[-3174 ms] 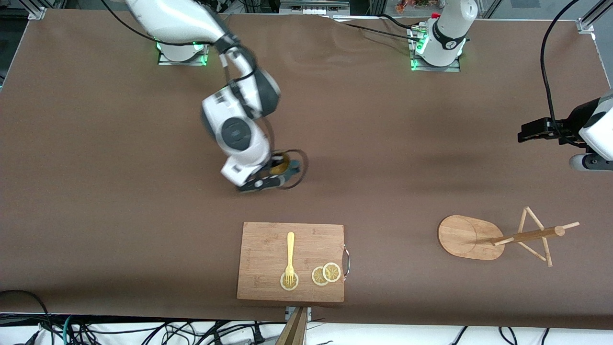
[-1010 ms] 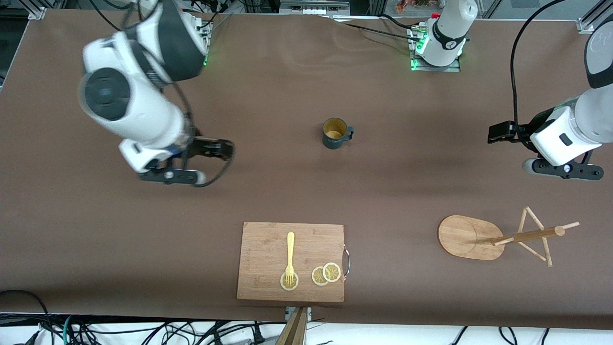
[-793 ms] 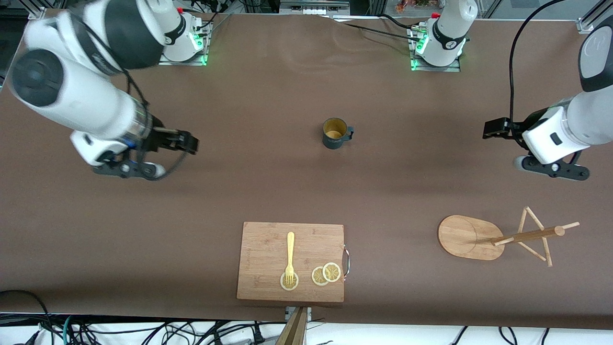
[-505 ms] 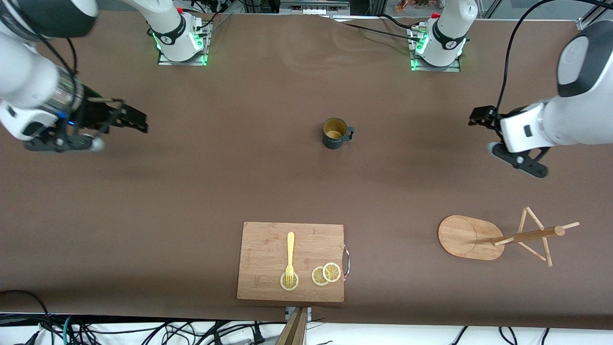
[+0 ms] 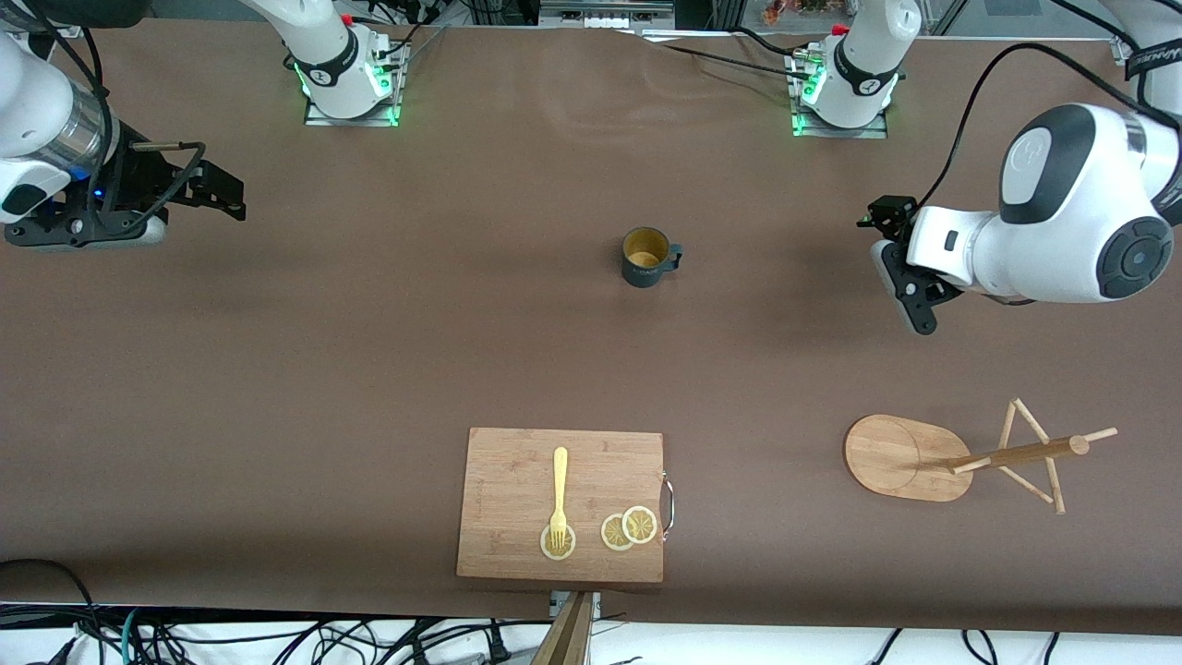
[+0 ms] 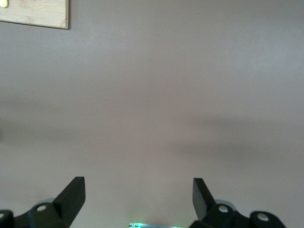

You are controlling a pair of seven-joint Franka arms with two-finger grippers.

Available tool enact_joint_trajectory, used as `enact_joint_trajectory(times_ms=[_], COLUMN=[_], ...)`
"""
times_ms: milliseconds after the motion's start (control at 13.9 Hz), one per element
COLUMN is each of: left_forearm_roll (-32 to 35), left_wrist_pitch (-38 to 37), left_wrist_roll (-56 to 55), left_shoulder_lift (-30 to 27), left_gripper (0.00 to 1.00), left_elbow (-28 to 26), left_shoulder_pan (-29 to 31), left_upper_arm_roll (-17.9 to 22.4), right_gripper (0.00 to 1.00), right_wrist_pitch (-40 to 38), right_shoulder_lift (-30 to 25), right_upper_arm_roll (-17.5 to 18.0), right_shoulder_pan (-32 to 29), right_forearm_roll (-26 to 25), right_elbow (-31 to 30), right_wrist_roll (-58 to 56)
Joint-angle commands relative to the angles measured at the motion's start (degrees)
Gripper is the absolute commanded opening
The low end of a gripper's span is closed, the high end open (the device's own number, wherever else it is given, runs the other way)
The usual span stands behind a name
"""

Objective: Pass cup and hang on rack
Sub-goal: 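Move the left gripper toward the teal mug's handle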

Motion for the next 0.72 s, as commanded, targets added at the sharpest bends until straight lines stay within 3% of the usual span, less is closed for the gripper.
enact_joint_trajectory(times_ms=[0,216,649], left_forearm_roll=[-9.2,-20.9,-39.8], left_wrist_pitch=[7.9,16.0,26.2], left_wrist_roll=[14.1,31.4,53.9], left_shoulder_lift=[-2.9,-2.9,-1.1], left_gripper=[1.00,1.00,1.00], left_elbow=[-9.1,-18.0,-27.1], left_shoulder_pan=[2.7,3.3,2.4], left_upper_arm_roll=[0.3,1.1,0.6], right_gripper=[1.00,1.00,1.00], right_wrist_pitch=[2.6,2.8,4.3], right_shoulder_lift=[-1.8,-1.0,1.1], right_upper_arm_roll=[3.4,3.6,3.6], right_shoulder_pan=[-4.7,-4.7,-4.6], right_forearm_roll=[-0.9,-1.2,-1.6], right_elbow=[-2.5,-1.9,-0.3], right_wrist_roll=[-4.2,-4.4,-3.7])
